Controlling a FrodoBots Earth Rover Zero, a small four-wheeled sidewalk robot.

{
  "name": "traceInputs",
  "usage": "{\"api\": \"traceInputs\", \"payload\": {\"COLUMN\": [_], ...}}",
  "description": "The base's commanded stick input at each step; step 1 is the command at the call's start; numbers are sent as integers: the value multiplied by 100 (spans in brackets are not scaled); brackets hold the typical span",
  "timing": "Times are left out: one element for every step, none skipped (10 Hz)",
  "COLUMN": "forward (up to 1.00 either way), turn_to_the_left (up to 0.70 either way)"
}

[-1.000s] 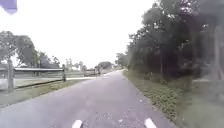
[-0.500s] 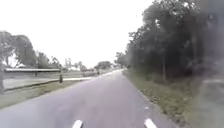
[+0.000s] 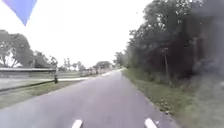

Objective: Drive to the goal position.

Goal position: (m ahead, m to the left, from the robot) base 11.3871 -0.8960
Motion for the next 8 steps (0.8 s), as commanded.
{"api": "traceInputs", "payload": {"forward": [80,80,80,80,80,80,80,80], "turn_to_the_left": [3,3,3,3,3,3,3,3]}}
